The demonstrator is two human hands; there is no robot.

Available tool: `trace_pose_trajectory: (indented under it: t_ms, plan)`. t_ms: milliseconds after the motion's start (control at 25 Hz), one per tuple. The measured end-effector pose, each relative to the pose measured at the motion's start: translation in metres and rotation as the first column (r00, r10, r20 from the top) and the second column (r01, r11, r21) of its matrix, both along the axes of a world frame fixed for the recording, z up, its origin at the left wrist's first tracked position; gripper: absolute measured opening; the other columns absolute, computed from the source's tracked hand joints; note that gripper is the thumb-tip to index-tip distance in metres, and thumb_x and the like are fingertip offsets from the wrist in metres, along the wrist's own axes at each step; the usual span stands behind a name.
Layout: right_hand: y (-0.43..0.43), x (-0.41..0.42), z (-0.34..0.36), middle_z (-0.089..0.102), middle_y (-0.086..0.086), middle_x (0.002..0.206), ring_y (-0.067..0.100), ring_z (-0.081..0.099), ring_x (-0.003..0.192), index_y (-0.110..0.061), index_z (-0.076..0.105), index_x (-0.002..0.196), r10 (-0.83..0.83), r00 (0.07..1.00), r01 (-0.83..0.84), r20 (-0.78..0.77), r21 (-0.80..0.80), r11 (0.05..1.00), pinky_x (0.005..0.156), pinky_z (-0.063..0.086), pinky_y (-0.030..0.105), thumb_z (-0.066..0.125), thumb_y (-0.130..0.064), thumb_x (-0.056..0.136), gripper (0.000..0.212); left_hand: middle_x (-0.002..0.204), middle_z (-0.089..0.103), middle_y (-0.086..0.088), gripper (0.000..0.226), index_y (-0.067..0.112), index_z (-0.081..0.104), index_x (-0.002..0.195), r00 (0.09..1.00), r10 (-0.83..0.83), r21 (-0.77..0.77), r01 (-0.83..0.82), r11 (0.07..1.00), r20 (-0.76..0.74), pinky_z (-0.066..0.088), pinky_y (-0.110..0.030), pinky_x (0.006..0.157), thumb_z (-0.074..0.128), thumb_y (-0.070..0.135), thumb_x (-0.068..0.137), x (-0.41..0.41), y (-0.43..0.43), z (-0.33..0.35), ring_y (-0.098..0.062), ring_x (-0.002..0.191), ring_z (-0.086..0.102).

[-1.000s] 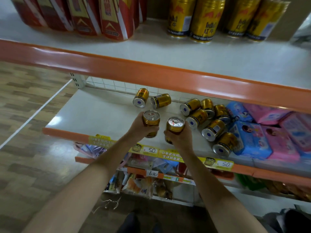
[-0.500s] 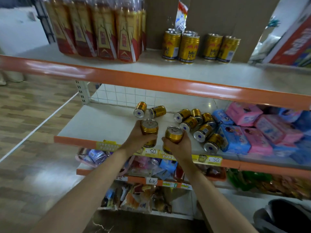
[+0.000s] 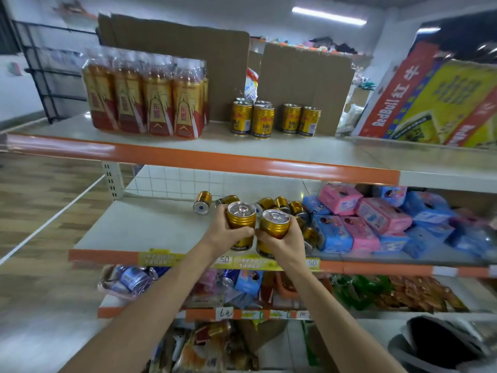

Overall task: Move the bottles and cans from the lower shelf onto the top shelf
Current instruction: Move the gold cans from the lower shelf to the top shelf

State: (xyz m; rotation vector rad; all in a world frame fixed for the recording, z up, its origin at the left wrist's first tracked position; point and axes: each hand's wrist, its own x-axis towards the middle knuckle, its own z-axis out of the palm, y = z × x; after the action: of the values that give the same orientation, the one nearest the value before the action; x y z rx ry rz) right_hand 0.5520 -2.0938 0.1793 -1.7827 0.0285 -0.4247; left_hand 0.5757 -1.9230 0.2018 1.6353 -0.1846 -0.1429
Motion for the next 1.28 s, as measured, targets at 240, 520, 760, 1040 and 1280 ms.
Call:
trace_pose_trajectory:
  t_ms: [240, 520, 760, 1040, 1280]
  plan:
    - [-0.036, 0.008, 0.061, 0.071, -0.002, 0.091, 0.012, 0.069, 0.082, -0.017, 0.058, 0.103, -0.01, 0.998, 0.013, 0.059, -0.042, 0.999, 0.072, 0.057, 0.031, 0.088, -0.022, 0.067, 0.047, 0.118, 0.059, -0.004, 0.086, 0.019, 0.039, 0.125, 0.997, 0.0, 0.024, -0.002, 1.0, 0.081, 0.051, -0.038, 0.095, 0.084, 0.034, 0.053, 0.012, -0.025, 0.079, -0.022, 0.113, 0.059]
    - [-0.068, 0.031, 0.157, 0.07, 0.006, 0.093, 0.011, 0.067, 0.076, -0.01, 0.06, 0.108, 0.007, 0.988, -0.005, 0.153, -0.017, 1.0, 0.061, 0.056, 0.024, 0.085, -0.016, 0.069, 0.048, 0.119, 0.058, -0.005, 0.071, 0.019, 0.043, 0.124, 0.977, -0.016, -0.002, 0.017, 1.0, 0.212, 0.052, -0.037, 0.094, 0.084, 0.026, 0.067, 0.025, -0.05, 0.173, -0.02, 0.11, 0.06]
    - [-0.092, 0.035, 0.187, 0.068, 0.005, 0.092, 0.015, 0.067, 0.077, -0.017, 0.057, 0.098, 0.098, 0.983, -0.099, 0.155, 0.0, 0.995, 0.068, 0.057, 0.028, 0.084, -0.006, 0.072, 0.039, 0.102, 0.061, 0.001, 0.04, 0.027, 0.051, 0.102, 0.959, 0.009, -0.01, -0.006, 1.0, 0.284, 0.051, -0.033, 0.087, 0.079, 0.017, 0.076, 0.033, -0.086, 0.186, -0.015, 0.098, 0.061]
    - [-0.124, 0.053, 0.183, 0.072, 0.007, 0.096, 0.016, 0.071, 0.082, -0.008, 0.062, 0.109, 0.071, 0.986, -0.071, 0.151, -0.008, 0.997, 0.07, 0.06, 0.029, 0.086, -0.01, 0.067, 0.048, 0.097, 0.057, 0.006, 0.037, 0.031, 0.045, 0.09, 0.957, 0.018, -0.004, -0.018, 1.0, 0.288, 0.05, -0.029, 0.08, 0.072, 0.008, 0.083, 0.047, -0.128, 0.178, -0.009, 0.091, 0.059]
    - [-0.145, 0.086, 0.189, 0.071, 0.002, 0.096, 0.013, 0.069, 0.083, -0.009, 0.06, 0.112, 0.047, 0.986, -0.041, 0.157, -0.042, 0.998, 0.069, 0.056, 0.027, 0.089, -0.016, 0.064, 0.057, 0.108, 0.052, 0.006, 0.066, 0.019, 0.038, 0.126, 0.963, 0.112, 0.01, -0.118, 0.993, 0.244, 0.049, -0.041, 0.096, 0.08, 0.019, 0.075, 0.079, -0.141, 0.173, -0.019, 0.107, 0.056]
